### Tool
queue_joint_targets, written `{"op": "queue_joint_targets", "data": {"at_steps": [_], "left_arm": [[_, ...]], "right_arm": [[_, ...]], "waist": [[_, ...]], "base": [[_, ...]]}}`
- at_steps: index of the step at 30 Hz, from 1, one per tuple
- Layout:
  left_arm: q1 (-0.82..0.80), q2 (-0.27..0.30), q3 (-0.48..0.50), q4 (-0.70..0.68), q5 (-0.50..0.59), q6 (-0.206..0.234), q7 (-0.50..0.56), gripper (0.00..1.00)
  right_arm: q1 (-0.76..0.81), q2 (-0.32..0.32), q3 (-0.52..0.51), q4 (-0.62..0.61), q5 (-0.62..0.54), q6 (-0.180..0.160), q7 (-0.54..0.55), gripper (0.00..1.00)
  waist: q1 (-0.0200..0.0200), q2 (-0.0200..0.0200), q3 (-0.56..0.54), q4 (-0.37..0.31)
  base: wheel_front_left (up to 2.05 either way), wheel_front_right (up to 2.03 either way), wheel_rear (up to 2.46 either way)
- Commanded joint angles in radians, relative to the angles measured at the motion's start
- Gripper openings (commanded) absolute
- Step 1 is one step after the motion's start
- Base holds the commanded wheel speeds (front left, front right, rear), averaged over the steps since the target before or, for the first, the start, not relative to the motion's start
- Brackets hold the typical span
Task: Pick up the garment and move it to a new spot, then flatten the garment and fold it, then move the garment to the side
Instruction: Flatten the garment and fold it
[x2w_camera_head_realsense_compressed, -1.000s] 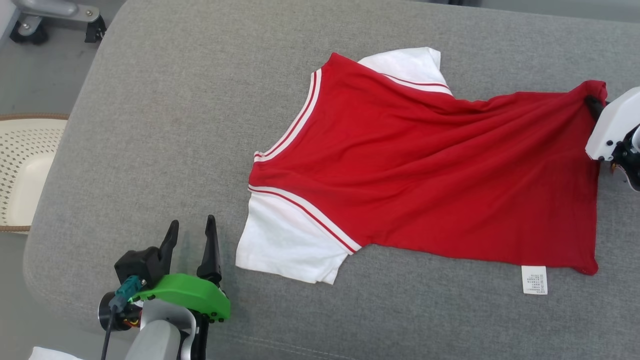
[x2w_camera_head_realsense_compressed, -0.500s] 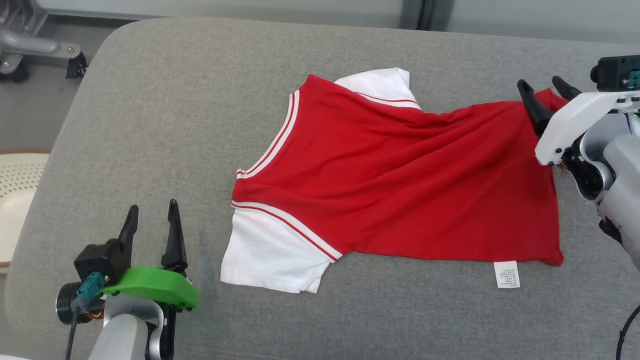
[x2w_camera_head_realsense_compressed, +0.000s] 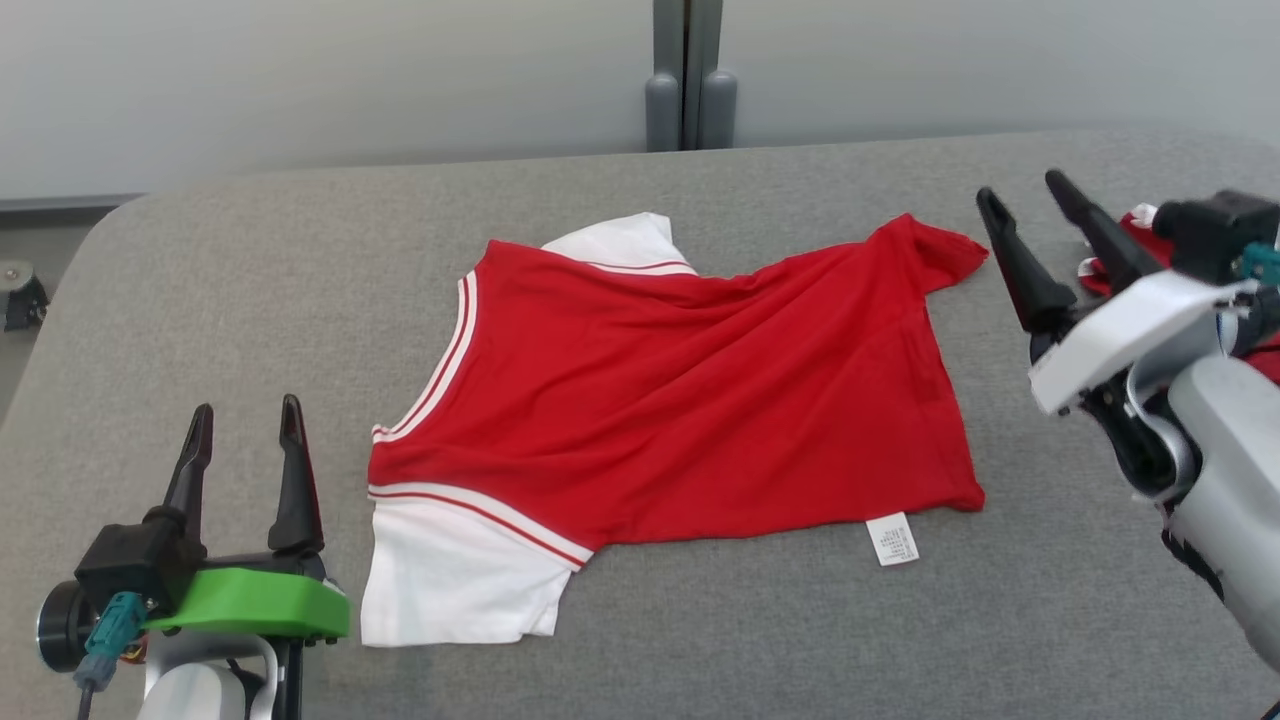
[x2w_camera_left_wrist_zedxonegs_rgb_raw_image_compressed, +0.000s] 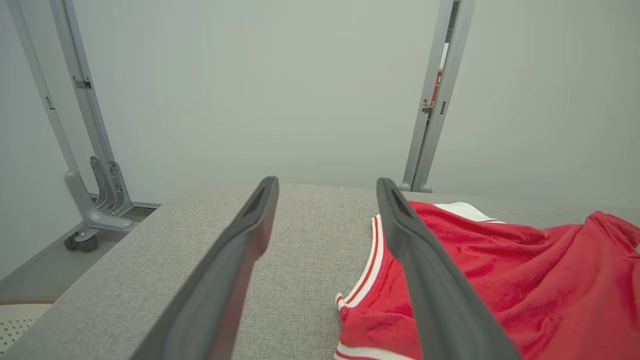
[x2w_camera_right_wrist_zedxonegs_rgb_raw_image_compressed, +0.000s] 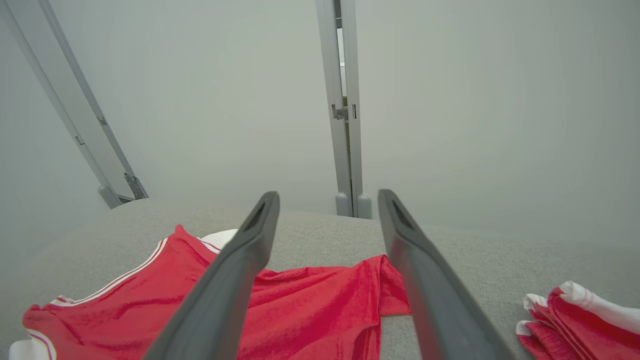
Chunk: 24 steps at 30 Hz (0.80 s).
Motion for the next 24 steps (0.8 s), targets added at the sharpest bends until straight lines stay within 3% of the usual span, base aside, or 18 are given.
{"op": "queue_joint_targets", "data": {"at_steps": [1,9,14,24], "left_arm": [[0.021,-0.003,0.011,-0.001,0.009,-0.005,0.0,1.0],[0.06,-0.039,0.04,0.016,0.039,-0.021,0.0,1.0],[0.094,-0.059,0.057,0.018,0.059,-0.042,0.0,1.0],[0.104,-0.088,0.09,0.049,0.096,-0.076,0.0,1.0]], "right_arm": [[0.066,0.006,-0.061,-0.026,-0.05,-0.002,-0.003,1.0],[0.393,0.139,-0.373,-0.219,-0.315,-0.001,-0.003,1.0],[0.512,0.206,-0.446,-0.268,-0.367,-0.001,-0.003,1.0],[0.608,0.261,-0.542,-0.302,-0.428,-0.001,-0.003,1.0]], "waist": [[0.0,0.0,-0.062,-0.062],[0.0,0.0,-0.078,-0.085],[0.0,0.0,-0.076,-0.091],[0.0,0.0,-0.07,-0.073]], "base": [[0.0,0.0,0.0],[0.0,0.0,0.0],[0.0,0.0,0.0],[0.0,0.0,0.0]]}}
